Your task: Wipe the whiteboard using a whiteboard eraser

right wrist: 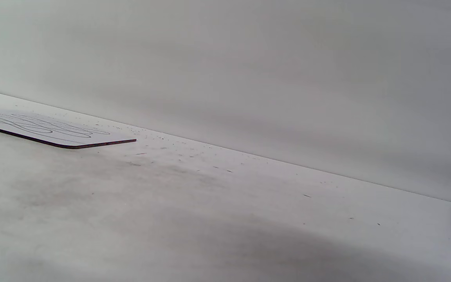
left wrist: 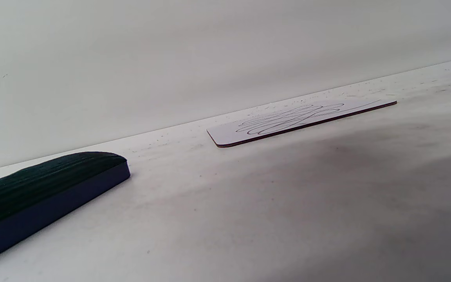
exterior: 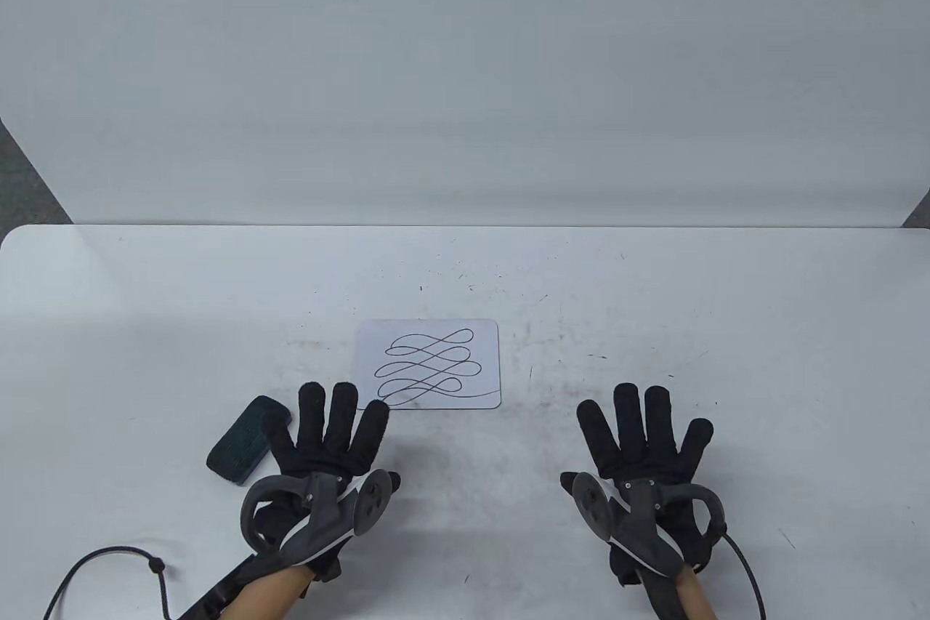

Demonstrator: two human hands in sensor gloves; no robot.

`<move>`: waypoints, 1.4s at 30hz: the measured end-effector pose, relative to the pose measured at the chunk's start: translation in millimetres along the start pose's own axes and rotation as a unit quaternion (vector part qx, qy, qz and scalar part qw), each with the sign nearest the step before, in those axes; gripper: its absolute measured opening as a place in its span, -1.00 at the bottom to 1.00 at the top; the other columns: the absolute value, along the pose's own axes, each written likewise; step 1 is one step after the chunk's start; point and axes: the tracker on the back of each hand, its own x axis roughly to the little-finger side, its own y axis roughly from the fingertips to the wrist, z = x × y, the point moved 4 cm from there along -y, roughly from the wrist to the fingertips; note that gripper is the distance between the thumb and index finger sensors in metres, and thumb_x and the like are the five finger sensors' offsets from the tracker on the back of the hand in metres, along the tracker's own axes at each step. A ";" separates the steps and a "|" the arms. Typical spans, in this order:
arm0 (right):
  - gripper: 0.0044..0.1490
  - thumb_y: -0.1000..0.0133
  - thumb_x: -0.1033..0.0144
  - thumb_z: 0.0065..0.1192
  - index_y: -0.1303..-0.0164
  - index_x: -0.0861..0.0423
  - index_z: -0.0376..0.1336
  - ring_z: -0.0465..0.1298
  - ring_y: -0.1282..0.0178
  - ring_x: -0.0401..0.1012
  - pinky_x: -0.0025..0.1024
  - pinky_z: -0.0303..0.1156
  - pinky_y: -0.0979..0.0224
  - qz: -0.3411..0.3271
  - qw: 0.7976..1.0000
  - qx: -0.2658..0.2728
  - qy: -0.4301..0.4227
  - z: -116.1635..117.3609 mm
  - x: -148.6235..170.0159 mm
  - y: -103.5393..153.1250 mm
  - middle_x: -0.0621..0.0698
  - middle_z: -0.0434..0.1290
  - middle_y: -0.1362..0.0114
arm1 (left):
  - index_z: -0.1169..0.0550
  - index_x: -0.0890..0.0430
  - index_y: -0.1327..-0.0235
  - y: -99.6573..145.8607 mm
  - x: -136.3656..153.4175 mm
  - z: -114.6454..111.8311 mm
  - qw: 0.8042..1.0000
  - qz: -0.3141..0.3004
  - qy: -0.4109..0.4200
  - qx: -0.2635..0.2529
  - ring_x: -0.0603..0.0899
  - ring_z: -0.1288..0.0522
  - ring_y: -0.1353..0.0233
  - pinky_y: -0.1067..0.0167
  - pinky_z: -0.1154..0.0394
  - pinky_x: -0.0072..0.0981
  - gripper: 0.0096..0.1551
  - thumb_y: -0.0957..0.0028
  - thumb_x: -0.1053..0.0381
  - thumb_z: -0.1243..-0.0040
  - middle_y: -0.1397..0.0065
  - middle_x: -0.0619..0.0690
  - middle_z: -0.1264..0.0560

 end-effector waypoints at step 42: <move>-0.18 0.12 -0.10 -0.17 -0.33 -0.33 -0.31 -0.20 -0.66 0.20 0.50 -0.15 -0.47 -0.010 0.934 -0.356 -0.006 121.7 -112.1 -199.1 0.01 -0.21 -0.69 | 0.25 -0.20 -0.62 -8.2 15.3 -7.9 0.999 0.007 0.023 0.030 0.46 0.42 -0.71 -0.41 0.27 0.70 0.09 0.11 -0.49 0.21 -0.74 0.12 0.39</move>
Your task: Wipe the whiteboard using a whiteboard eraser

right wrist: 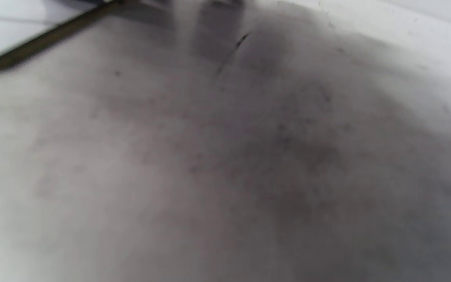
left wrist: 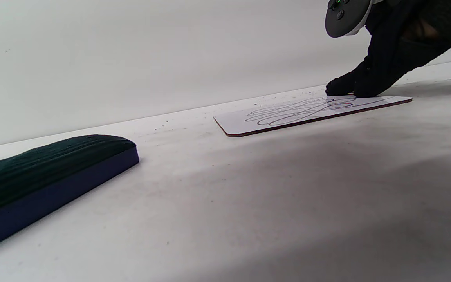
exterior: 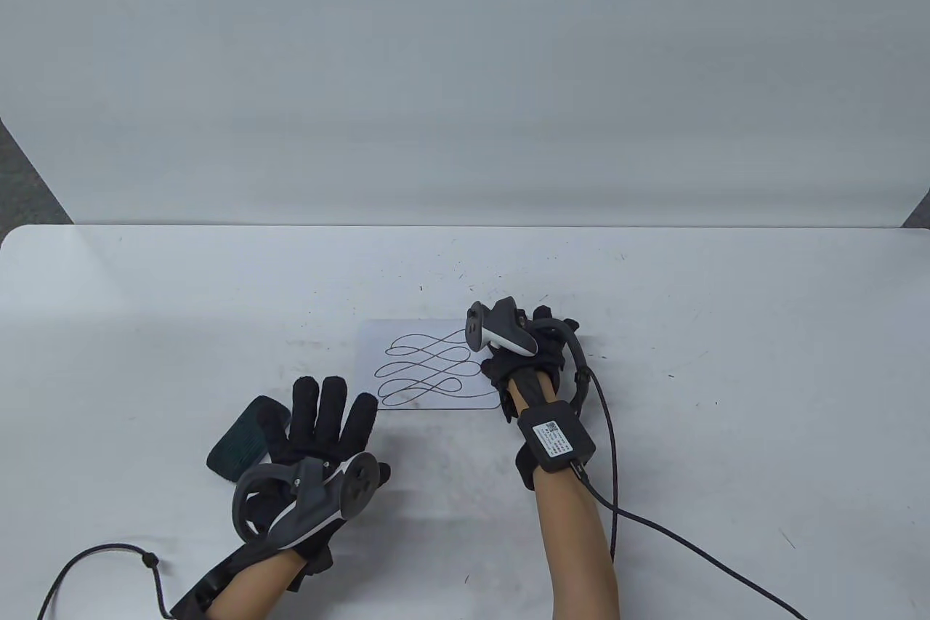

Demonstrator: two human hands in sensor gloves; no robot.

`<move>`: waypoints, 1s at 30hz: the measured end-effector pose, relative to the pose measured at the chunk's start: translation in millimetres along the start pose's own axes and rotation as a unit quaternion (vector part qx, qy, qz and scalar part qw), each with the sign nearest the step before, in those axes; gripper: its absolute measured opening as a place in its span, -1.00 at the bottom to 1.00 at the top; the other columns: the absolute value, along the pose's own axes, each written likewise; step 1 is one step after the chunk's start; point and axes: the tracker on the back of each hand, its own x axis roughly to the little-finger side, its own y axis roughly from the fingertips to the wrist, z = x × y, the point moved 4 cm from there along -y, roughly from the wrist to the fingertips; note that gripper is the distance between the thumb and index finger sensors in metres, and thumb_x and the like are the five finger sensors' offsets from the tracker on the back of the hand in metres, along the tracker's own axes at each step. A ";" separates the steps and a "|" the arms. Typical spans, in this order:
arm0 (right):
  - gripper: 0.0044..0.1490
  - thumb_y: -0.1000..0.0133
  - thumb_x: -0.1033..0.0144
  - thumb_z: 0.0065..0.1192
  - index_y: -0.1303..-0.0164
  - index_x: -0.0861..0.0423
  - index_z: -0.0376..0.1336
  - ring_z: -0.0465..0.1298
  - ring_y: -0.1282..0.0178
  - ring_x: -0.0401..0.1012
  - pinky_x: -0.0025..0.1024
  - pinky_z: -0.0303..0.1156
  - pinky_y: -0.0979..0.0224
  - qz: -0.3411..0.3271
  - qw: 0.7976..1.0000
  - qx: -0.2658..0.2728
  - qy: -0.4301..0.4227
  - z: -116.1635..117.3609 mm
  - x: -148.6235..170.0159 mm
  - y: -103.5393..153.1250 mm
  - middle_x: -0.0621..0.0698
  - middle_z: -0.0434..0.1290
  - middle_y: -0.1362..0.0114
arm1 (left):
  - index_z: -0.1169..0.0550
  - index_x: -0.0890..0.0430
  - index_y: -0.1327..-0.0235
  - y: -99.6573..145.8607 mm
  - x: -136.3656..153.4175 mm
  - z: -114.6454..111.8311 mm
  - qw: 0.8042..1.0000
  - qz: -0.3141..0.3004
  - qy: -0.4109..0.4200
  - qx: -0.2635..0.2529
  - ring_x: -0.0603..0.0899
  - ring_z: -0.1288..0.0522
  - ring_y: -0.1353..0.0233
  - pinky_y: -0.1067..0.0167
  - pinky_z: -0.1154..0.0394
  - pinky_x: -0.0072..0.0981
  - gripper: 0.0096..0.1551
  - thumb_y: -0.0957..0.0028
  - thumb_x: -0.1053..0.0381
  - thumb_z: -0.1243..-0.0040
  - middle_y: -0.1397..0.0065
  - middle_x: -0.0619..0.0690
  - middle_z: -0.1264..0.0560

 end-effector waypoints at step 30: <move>-0.16 0.17 -0.05 -0.13 -0.30 -0.28 -0.27 -0.05 -0.62 0.21 0.41 0.00 -0.46 -0.047 0.998 0.015 0.028 91.3 59.5 152.0 0.09 -0.12 -0.65 | 0.23 -0.20 -0.62 -2.2 4.8 -8.2 1.000 0.000 -0.001 0.006 0.44 0.39 -0.72 -0.43 0.24 0.68 0.08 0.11 -0.47 0.18 -0.75 0.11 0.36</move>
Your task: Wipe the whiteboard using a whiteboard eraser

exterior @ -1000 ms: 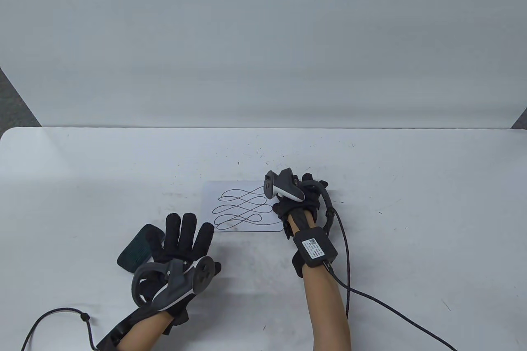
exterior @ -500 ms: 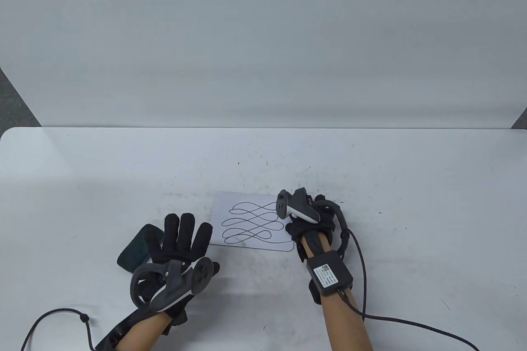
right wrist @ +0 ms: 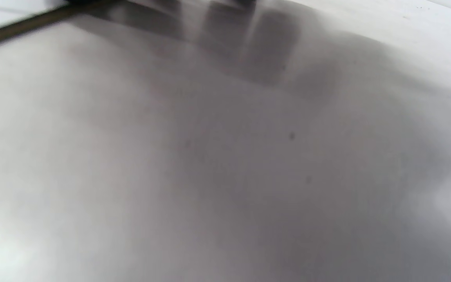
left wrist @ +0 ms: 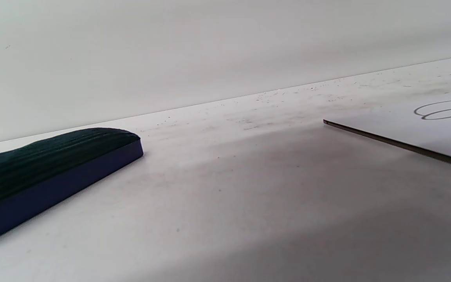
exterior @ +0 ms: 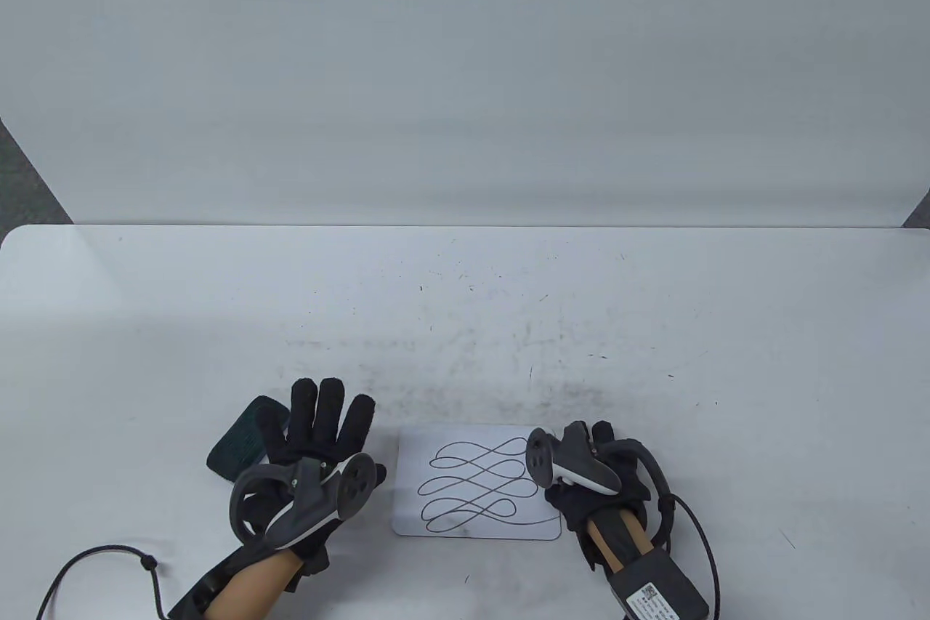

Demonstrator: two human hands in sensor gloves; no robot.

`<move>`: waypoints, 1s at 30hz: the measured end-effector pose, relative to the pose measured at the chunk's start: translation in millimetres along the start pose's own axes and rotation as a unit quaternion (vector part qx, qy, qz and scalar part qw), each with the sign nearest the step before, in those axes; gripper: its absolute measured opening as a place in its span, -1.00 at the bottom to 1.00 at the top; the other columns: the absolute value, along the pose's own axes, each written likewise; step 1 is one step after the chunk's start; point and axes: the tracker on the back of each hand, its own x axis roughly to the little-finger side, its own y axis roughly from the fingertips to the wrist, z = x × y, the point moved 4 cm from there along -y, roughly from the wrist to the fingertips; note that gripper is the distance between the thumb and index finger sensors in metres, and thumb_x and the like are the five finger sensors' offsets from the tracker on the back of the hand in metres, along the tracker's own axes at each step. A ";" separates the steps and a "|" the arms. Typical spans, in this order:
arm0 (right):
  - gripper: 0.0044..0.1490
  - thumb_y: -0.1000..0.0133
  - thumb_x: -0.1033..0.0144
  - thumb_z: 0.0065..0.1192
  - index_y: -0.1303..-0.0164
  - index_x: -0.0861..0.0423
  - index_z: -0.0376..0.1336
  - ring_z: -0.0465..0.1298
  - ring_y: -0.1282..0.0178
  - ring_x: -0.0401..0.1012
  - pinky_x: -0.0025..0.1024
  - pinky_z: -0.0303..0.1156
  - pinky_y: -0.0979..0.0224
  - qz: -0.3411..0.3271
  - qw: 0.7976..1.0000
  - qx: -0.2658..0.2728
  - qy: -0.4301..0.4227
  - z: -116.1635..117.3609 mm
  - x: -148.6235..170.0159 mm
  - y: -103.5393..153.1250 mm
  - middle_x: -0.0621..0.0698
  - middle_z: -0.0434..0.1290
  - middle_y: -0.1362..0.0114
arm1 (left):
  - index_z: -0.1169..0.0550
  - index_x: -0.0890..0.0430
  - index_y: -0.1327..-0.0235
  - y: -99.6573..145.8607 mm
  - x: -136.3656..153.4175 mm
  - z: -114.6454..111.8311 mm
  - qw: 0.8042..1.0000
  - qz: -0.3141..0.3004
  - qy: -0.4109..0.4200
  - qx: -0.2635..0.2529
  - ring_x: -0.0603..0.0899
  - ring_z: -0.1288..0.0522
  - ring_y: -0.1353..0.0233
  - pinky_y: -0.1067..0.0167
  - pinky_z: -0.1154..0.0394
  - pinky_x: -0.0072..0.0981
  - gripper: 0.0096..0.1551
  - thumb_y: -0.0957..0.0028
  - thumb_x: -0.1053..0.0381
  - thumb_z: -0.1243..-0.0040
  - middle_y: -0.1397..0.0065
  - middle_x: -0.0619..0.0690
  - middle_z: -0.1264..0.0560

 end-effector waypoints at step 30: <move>-0.09 0.15 -0.02 -0.16 -0.37 -0.09 -0.31 -0.09 -0.59 0.25 0.39 0.02 -0.45 -0.023 0.998 -0.002 -0.060 9.4 4.0 -3.2 0.14 -0.21 -0.62 | 0.26 0.03 -0.49 -6.0 169.1 -108.0 0.912 0.218 0.117 0.326 0.45 0.33 -0.70 -0.51 0.18 0.57 0.30 0.29 -0.47 -0.07 -0.67 0.18 0.33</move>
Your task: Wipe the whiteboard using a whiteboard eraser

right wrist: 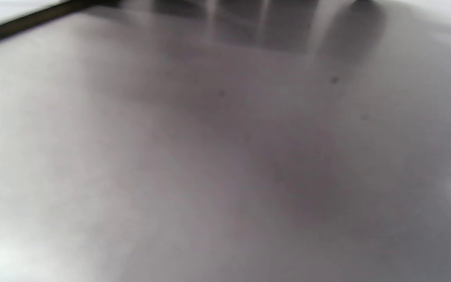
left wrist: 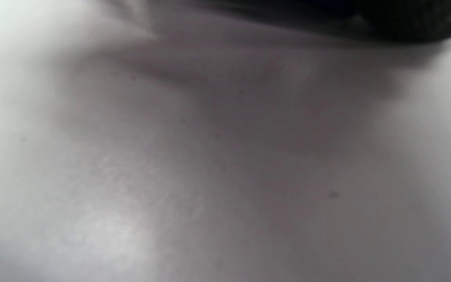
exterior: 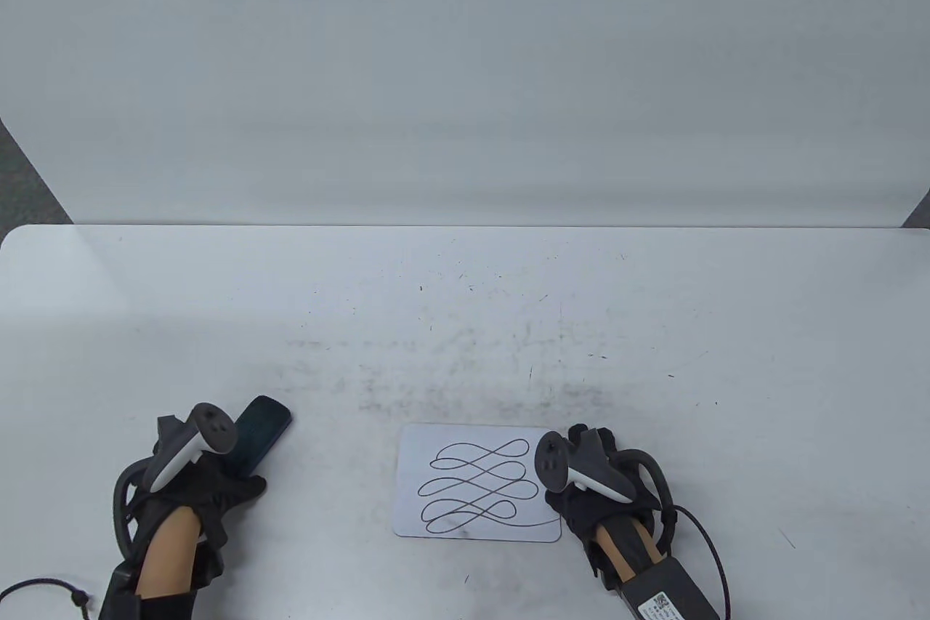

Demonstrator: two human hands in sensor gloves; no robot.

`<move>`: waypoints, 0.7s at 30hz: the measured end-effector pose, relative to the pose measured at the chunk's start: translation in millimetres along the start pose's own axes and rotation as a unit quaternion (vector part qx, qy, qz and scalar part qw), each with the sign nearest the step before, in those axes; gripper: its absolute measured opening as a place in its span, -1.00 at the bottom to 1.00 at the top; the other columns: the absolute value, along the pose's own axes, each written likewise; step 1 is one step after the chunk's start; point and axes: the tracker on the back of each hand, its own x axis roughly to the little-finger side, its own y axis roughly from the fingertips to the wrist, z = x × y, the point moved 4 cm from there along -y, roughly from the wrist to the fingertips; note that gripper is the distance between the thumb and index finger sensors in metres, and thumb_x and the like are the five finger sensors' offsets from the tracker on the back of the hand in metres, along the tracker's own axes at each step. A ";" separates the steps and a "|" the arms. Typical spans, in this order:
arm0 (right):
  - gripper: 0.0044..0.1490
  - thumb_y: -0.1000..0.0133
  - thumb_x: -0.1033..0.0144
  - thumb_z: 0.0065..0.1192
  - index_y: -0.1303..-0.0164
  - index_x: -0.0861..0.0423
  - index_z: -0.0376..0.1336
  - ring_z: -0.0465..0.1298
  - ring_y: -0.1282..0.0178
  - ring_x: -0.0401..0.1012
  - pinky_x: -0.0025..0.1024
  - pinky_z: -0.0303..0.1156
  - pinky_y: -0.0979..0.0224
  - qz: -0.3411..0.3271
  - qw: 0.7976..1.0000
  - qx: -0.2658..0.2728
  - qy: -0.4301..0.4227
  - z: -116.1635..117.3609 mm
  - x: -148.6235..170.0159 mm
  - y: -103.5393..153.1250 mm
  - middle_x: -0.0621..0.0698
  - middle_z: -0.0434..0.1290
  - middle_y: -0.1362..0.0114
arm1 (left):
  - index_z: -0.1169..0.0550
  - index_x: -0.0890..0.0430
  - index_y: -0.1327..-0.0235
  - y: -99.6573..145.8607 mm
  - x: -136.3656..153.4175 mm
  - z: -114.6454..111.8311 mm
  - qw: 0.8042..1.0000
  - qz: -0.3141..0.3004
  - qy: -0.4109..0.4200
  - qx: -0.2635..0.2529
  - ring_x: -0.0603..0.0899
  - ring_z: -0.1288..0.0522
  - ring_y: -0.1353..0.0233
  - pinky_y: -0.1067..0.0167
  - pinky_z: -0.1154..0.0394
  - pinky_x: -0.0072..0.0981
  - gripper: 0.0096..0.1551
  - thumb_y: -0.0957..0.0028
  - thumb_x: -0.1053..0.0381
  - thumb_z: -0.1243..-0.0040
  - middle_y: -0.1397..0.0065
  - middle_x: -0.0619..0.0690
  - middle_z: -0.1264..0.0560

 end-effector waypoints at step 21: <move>-0.09 0.15 -0.02 -0.16 -0.37 -0.08 -0.31 -0.09 -0.59 0.25 0.39 0.02 -0.45 -0.002 1.000 -0.001 -0.002 0.2 0.0 -0.9 0.15 -0.21 -0.62 | 0.10 -0.03 -0.44 31.5 13.5 51.6 0.887 -0.216 0.372 -0.166 0.52 0.26 -0.71 -0.49 0.13 0.60 0.19 0.20 -0.37 -0.32 -0.72 0.17 0.27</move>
